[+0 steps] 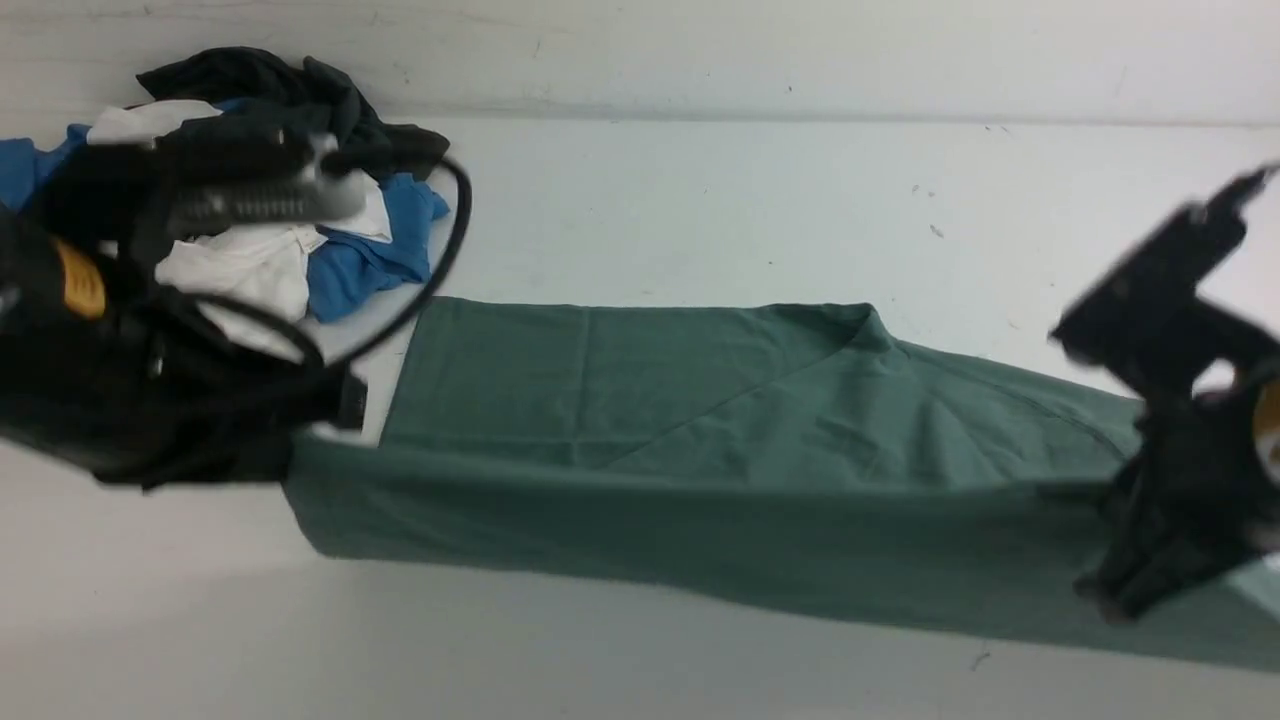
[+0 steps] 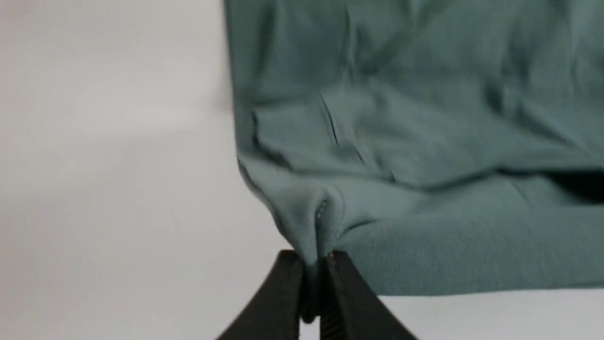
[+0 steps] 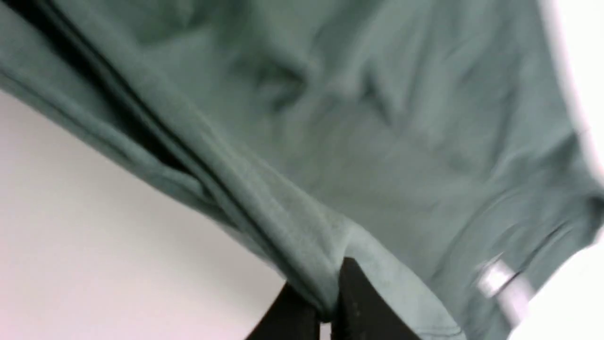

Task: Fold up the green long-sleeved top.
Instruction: Use both arms to drag the lower edge of the fabric forward and fold it over the upper edge

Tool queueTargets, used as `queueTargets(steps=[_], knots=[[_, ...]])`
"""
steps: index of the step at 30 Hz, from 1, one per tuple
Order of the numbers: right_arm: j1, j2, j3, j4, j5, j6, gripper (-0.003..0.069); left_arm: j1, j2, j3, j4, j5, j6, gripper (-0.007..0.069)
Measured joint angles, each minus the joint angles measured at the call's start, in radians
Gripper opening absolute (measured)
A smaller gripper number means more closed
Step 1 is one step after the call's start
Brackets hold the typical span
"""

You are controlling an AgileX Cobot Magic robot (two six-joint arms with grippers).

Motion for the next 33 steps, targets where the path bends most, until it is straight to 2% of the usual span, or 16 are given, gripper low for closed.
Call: queueTargets(steps=[6,11,21,23,28,29,30,33], knots=[[-0.164,0.271,-0.315,0.071,-0.055,-0.160,0.0006,0.121,0.305,-0.320,0.003,-0.014,0.049,0.0027],[-0.229,0.546,-0.563,0.074,-0.117,-0.174,0.0006,0.179,0.587,-0.600,0.005,-0.022,0.060,0.0027],[-0.241,0.916,-0.855,0.067,-0.127,-0.124,0.0016,0.212,0.999,-0.968,0.061,0.008,0.068,0.0027],[-0.242,0.966,-0.880,0.067,-0.132,-0.117,0.0045,0.212,1.048,-1.013,0.070,0.017,0.073,0.0027],[-0.248,1.023,-0.895,0.057,-0.178,-0.075,0.0227,0.213,1.114,-1.046,0.105,0.001,0.089,0.0038],[-0.248,1.025,-0.896,0.056,-0.181,-0.071,0.0235,0.213,1.116,-1.046,0.105,-0.001,0.089,0.0040],[-0.249,1.026,-0.898,0.055,-0.204,-0.051,0.0297,0.214,1.122,-1.047,0.115,-0.024,0.091,0.0063],[-0.249,1.026,-0.900,0.055,-0.217,-0.015,0.0383,0.214,1.123,-1.049,0.129,-0.054,0.091,0.0144]])
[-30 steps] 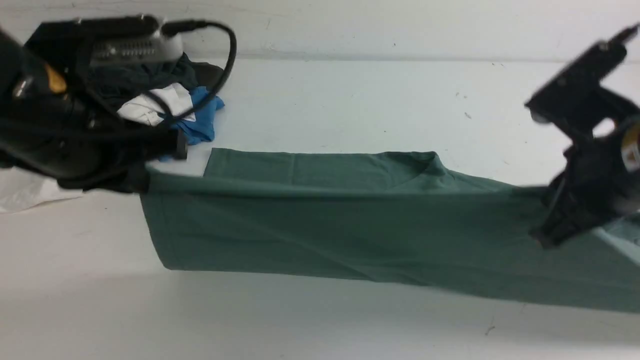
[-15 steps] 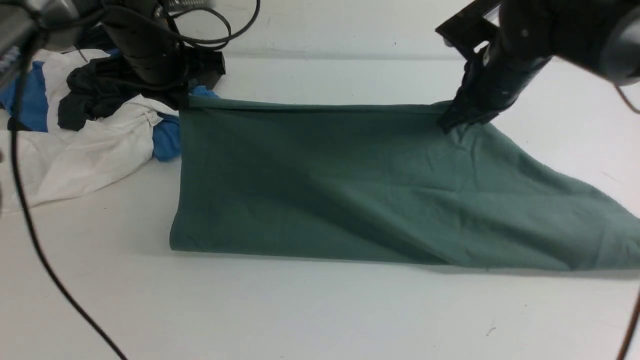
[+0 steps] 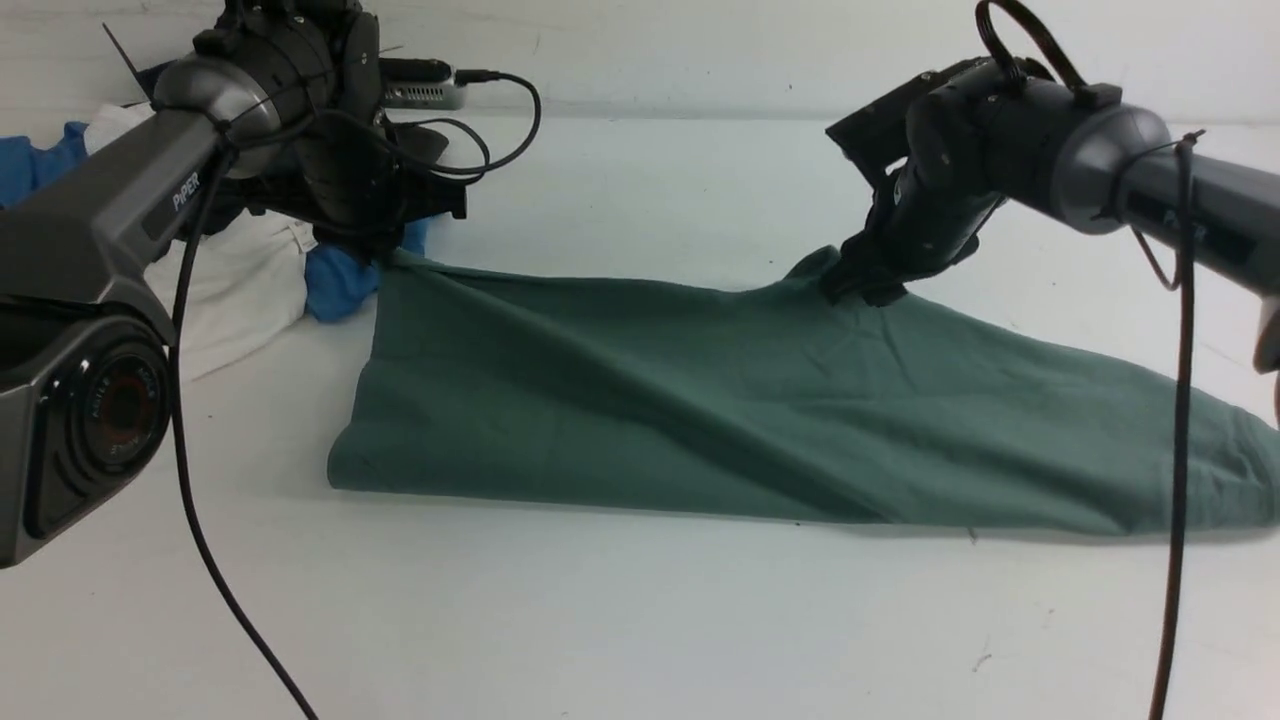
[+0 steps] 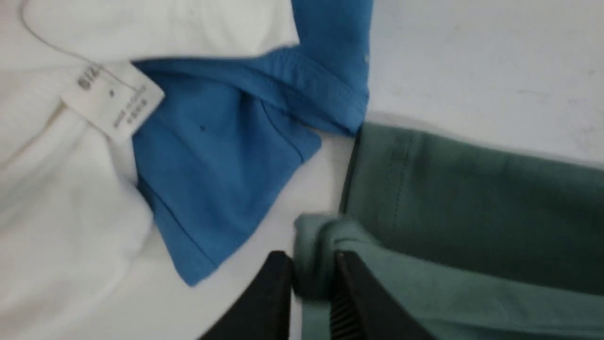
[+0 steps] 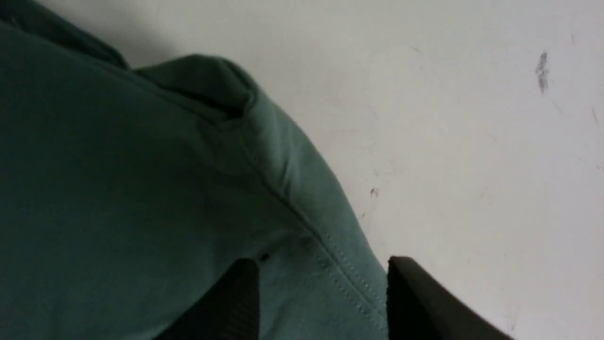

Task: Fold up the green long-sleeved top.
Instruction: Use both arms to drag the lower edge of the fabric forward and fold it over the upper edge

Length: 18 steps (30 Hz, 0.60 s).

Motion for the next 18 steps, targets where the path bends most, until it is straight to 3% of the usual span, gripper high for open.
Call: queueTargets(steps=[2,3,7,11,15,18], knots=[[0.000,0.000,0.000,-0.001,0.015,0.009,0.0407,0.001,0.000,-0.001,0.007,-0.012,0.000,0.0182],[0.000,-0.001,0.000,-0.005,0.050,0.016,0.0422,0.002,0.000,-0.005,0.028,-0.026,0.000,0.0256],[0.000,-0.022,-0.002,-0.014,0.184,0.017,0.0416,0.003,0.000,-0.043,0.077,-0.008,-0.010,0.0394],[-0.001,-0.065,-0.006,-0.013,0.296,0.017,0.0351,0.003,0.000,-0.103,0.064,0.092,-0.001,0.0409],[-0.034,-0.157,-0.003,0.023,0.327,0.013,0.0162,-0.012,-0.004,-0.169,-0.006,0.163,0.140,0.0197],[-0.114,-0.239,0.038,0.107,0.327,0.010,0.0036,-0.028,-0.011,-0.176,-0.102,0.167,0.247,0.0036]])
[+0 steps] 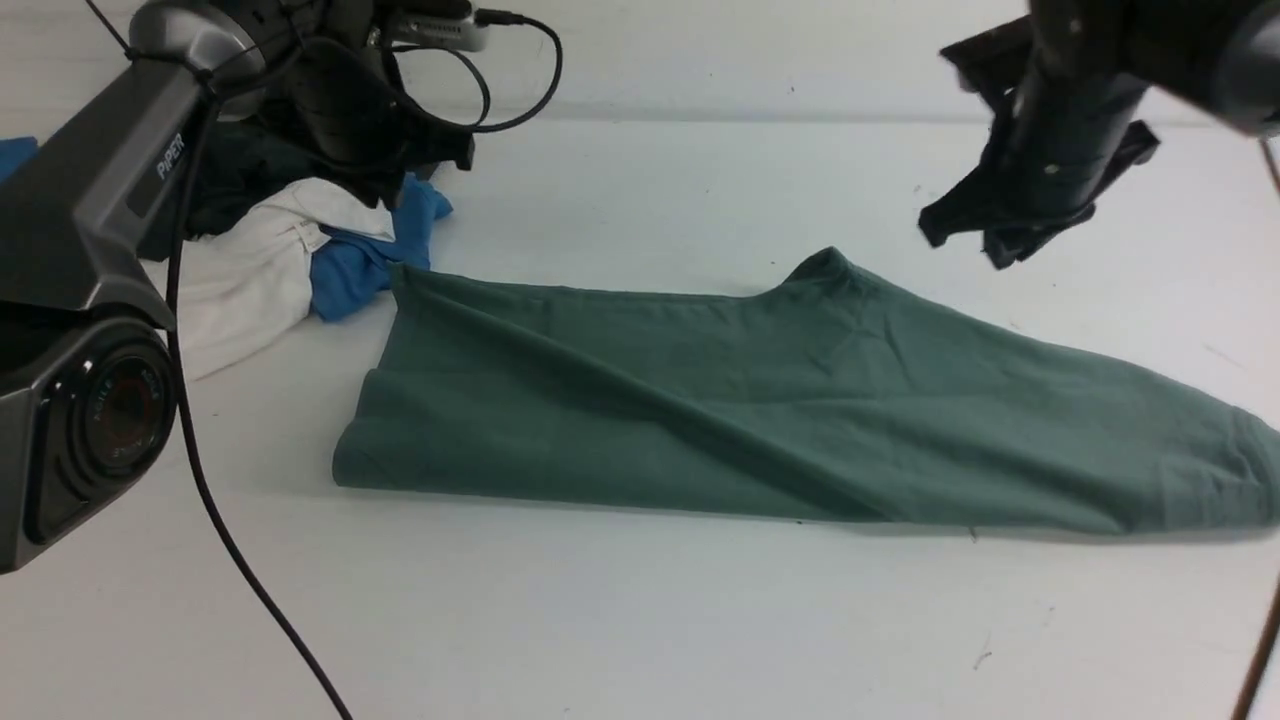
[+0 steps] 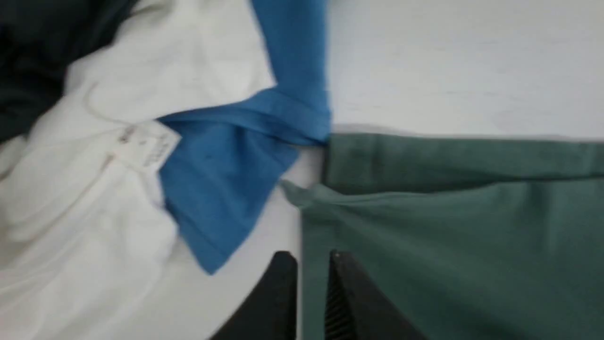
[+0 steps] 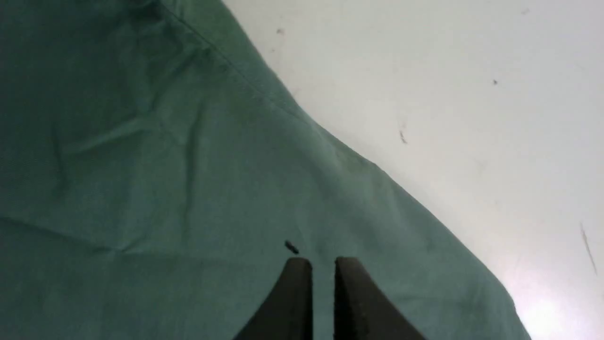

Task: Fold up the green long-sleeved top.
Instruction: Use both arms to drag the lower edge of the fabric forward and fold it over the upper edge

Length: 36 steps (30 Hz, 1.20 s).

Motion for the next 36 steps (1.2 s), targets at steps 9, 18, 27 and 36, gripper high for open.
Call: queueTargets(steps=[9,18,27,36], knots=[[-0.349,-0.156,0.224,0.203,0.013,-0.007,0.0013,-0.086,-0.091,0.271,-0.151,-0.001,0.087,-0.0004],[-0.444,-0.037,0.249,0.225,0.011,0.011,0.0285,-0.100,-0.100,0.518,-0.080,-0.008,0.076,-0.0004],[-0.448,0.077,0.250,0.211,0.002,0.013,0.0381,-0.100,-0.100,0.544,-0.061,-0.013,0.063,-0.0004],[-0.448,0.109,0.250,0.216,-0.013,-0.021,0.0077,-0.094,-0.131,0.540,-0.005,-0.013,0.005,-0.0004]])
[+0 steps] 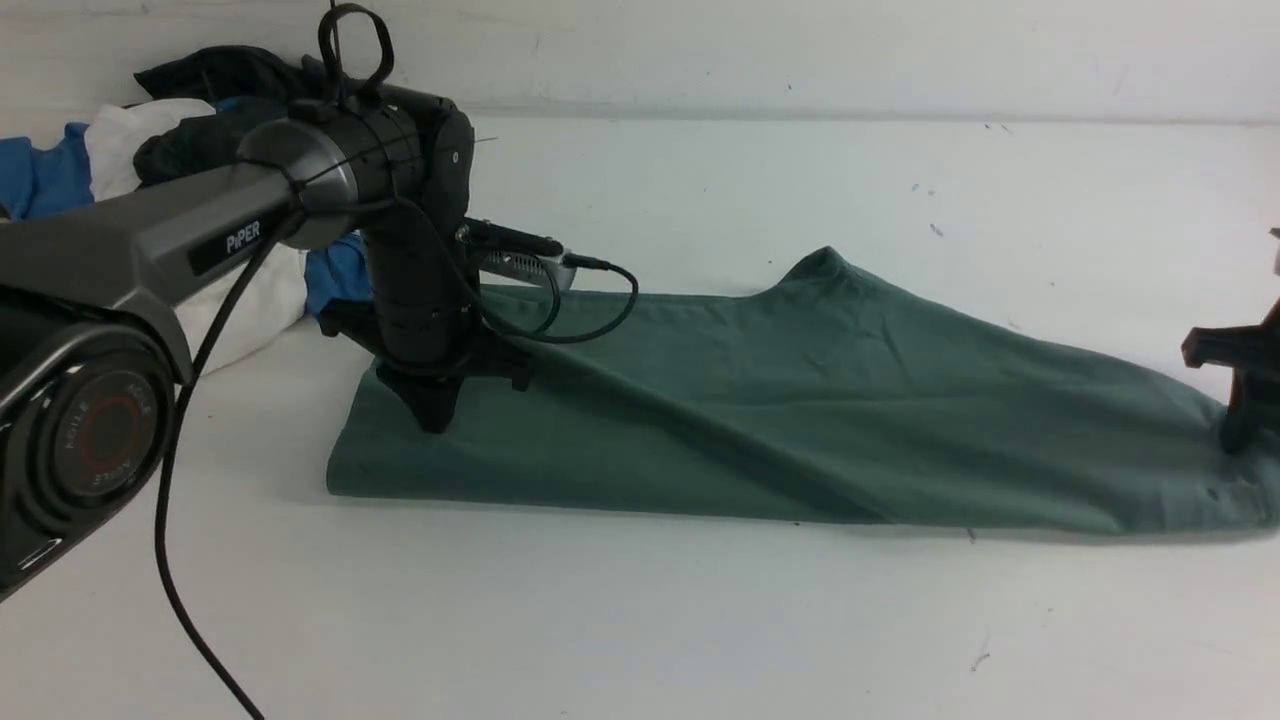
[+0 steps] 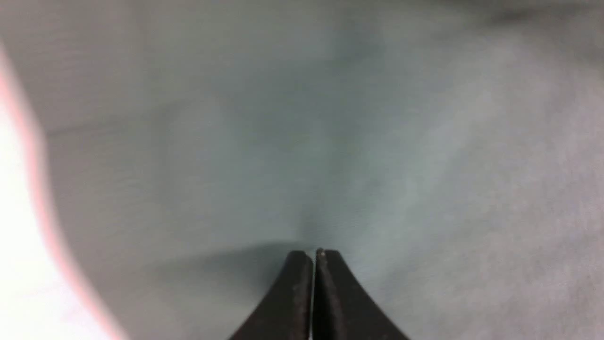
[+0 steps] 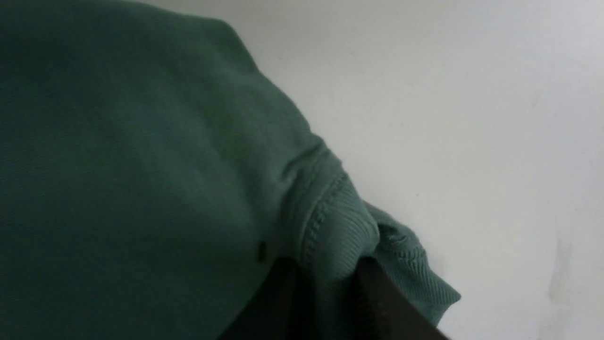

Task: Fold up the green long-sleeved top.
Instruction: Use both arms to drag the lower edge of the fabric forward and fold it over the upper edge

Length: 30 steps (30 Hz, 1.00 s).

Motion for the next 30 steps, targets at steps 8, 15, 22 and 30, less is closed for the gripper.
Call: queueTargets(steps=[8,15,22,30], knots=[[0.000,-0.077,0.000,-0.021,0.007,0.028,0.0013,0.055,-0.041,-0.046,0.013,0.002,-0.021,-0.0004],[0.000,-0.050,0.000,-0.069,0.008,0.082,0.0050,0.098,-0.040,-0.076,-0.032,0.004,-0.031,-0.0004],[0.000,-0.038,0.000,-0.134,0.008,0.154,0.0279,0.137,-0.040,-0.149,-0.057,-0.124,-0.047,0.0000],[0.000,-0.127,0.000,-0.078,0.008,0.169,0.0479,0.150,-0.018,-0.164,-0.057,-0.324,-0.047,0.0193]])
